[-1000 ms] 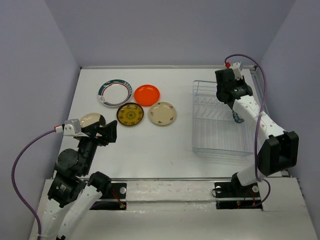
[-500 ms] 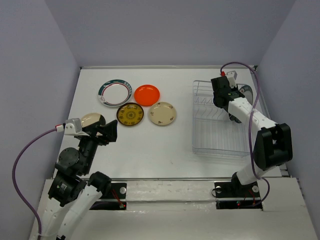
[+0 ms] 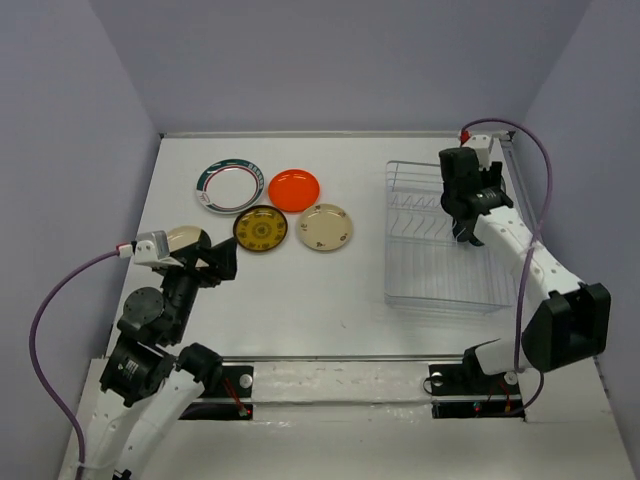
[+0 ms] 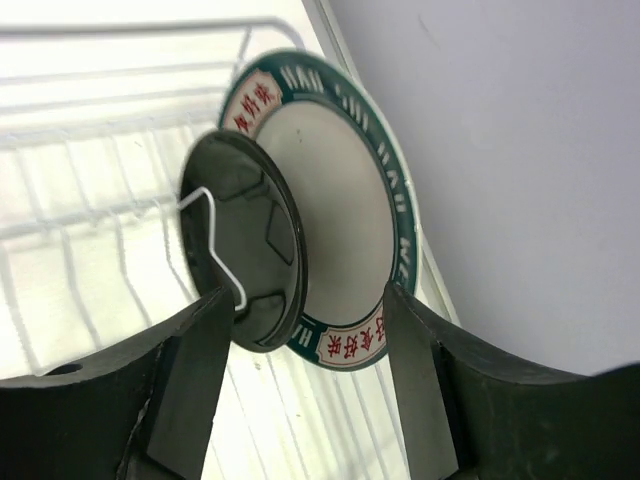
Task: Load the plates into the dish rack
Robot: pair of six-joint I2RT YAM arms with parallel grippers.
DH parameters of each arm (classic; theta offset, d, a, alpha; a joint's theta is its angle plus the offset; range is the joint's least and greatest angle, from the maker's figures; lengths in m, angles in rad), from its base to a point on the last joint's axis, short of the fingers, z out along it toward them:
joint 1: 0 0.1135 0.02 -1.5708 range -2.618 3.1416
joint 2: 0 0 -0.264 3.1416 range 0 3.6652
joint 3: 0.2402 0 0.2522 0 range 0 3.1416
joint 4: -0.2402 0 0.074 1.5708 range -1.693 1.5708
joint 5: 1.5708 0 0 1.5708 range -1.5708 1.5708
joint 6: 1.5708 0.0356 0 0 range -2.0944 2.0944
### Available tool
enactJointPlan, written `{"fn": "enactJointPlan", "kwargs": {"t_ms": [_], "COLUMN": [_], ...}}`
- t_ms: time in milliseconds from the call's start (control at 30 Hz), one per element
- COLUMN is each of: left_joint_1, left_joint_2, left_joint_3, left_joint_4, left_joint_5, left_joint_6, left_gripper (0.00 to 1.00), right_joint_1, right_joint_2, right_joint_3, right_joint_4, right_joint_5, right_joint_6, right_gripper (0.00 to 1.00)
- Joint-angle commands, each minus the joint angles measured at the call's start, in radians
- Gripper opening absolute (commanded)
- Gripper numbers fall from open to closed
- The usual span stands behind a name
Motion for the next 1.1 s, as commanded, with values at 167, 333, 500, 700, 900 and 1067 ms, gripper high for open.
{"fn": "enactJointPlan", "kwargs": {"t_ms": [167,333,500,700,900,1067], "left_joint_1": [0.056,0.083,0.082,0.082,0.083,0.169], "left_joint_2": [0.074,0.098,0.135,0.149,0.208,0.377], "left_joint_3": [0.023,0.032,0.103,0.149,0.101,0.176], "left_joint_4": [0.038,0.044,0.035,0.015,-0.020,-0.028], "left_joint_5": [0.014,0.013,-0.051,-0.159,-0.310,-0.234], "left_joint_6": [-0.003,0.015,0.043,0.029,-0.025,-0.106], "left_gripper": [0.99,0.99,0.99,0.99,0.98,0.94], "right_joint_1": [0.135,0.442,0.616,0.749,0.769,0.779], "right_joint_2": [-0.194,-0.082,0.194,0.525,0.754,0.626], "right_joint_3": [0.012,-0.014,0.039,0.297,0.452,0.310], "right_joint_4": [0.100,0.354,0.580,0.679,0.729,0.778], "right_joint_5": [-0.422,-0.612,-0.695,-0.819,-0.930,-0.907], "right_joint_6": [0.163,0.372,0.587,0.705,0.774,0.724], "right_gripper": [0.72,0.61,0.37,0.45,0.56,0.56]}}
